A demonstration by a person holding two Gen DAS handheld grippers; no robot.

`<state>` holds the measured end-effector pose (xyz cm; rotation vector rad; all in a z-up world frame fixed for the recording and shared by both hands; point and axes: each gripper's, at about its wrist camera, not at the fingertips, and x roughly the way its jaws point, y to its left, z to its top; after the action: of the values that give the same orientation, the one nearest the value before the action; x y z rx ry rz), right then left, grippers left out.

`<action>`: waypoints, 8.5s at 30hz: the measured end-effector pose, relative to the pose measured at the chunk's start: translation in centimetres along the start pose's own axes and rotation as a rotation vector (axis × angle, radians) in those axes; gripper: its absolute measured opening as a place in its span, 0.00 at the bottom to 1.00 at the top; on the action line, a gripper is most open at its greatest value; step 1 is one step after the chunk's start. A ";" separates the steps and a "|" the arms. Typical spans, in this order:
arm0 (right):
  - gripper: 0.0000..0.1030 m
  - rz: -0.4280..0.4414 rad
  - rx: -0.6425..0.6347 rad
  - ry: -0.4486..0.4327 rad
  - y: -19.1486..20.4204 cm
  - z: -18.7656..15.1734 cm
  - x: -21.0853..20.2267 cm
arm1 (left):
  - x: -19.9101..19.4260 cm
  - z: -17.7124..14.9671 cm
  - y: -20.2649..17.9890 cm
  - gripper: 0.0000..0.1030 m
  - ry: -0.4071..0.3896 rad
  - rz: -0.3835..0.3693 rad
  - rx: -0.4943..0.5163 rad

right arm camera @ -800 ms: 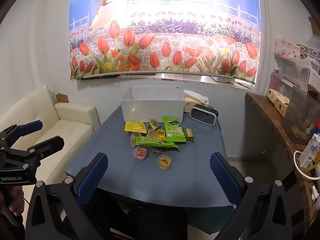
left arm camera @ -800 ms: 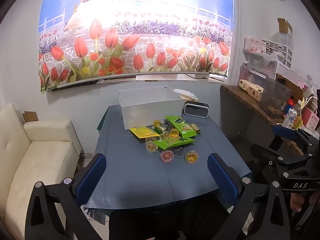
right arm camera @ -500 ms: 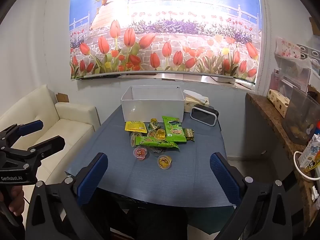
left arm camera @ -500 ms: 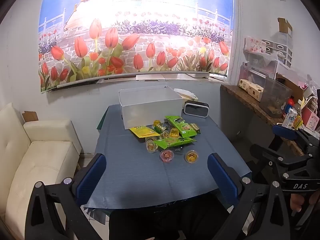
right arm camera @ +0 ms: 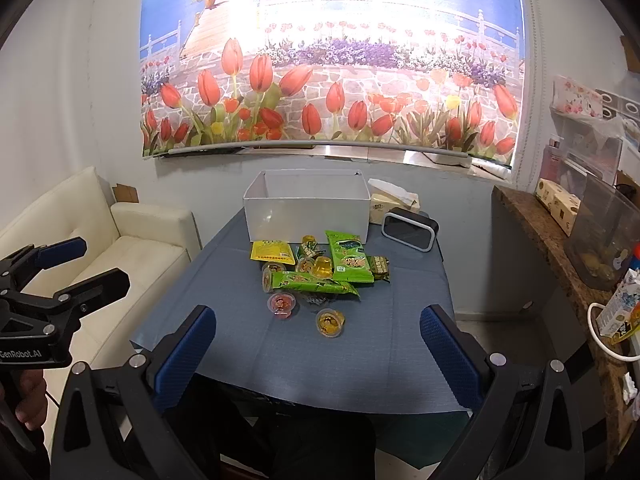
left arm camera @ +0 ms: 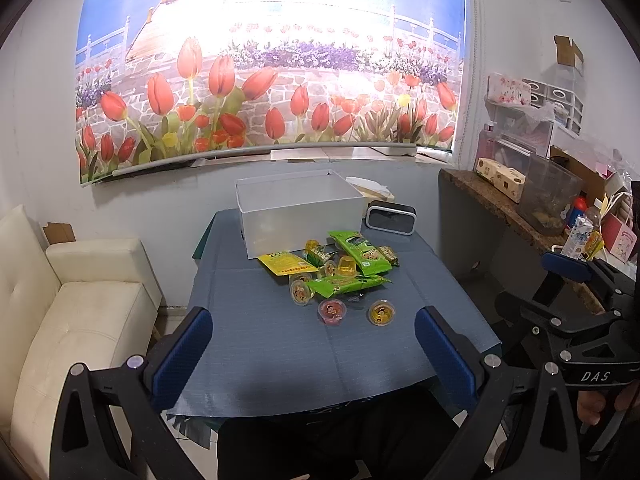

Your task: Organize snacks

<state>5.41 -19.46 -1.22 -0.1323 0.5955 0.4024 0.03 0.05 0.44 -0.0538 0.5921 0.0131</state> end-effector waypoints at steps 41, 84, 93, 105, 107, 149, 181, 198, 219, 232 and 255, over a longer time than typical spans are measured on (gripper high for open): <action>1.00 -0.009 -0.003 -0.001 -0.1 0.3 -0.3 | 0.6 -0.5 -0.2 1.00 0.006 -0.006 0.000; 1.00 0.090 0.053 0.029 -3.9 -0.3 9.8 | 4.0 -1.4 1.4 1.00 0.014 -0.012 -0.026; 1.00 0.133 0.001 0.174 -5.4 2.5 23.4 | 7.5 -1.7 0.2 1.00 0.094 -0.110 0.035; 0.67 0.168 0.035 0.391 -8.4 4.7 38.8 | 14.2 -1.5 4.0 1.00 0.195 -0.217 -0.068; 0.67 0.181 0.063 0.399 -8.8 4.4 39.7 | 15.2 -1.5 4.5 1.00 0.204 -0.215 -0.072; 0.68 0.124 0.187 0.190 -12.9 -1.9 18.8 | 34.9 2.4 -4.1 1.00 0.397 -0.351 0.379; 0.68 0.106 0.177 0.138 -11.4 -1.6 17.4 | 32.0 4.0 -3.2 0.72 0.330 -0.323 0.322; 0.68 0.110 0.009 0.071 -6.9 13.9 31.6 | 34.1 15.9 7.5 0.73 0.103 -0.020 -0.154; 1.00 -0.015 -0.024 0.116 -6.5 18.7 40.7 | 43.2 18.3 14.2 1.00 0.165 0.008 -0.216; 1.00 0.064 0.088 0.094 -7.1 6.1 26.4 | 30.8 9.4 11.3 1.00 0.069 -0.093 -0.058; 1.00 -0.070 0.151 0.290 -2.8 -7.2 27.9 | 21.0 -5.8 7.5 1.00 0.205 -0.204 -0.089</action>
<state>23.82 -14.54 -23.04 -0.0667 0.9021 0.2708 13.99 7.15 -16.38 -0.2038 0.7887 -0.1654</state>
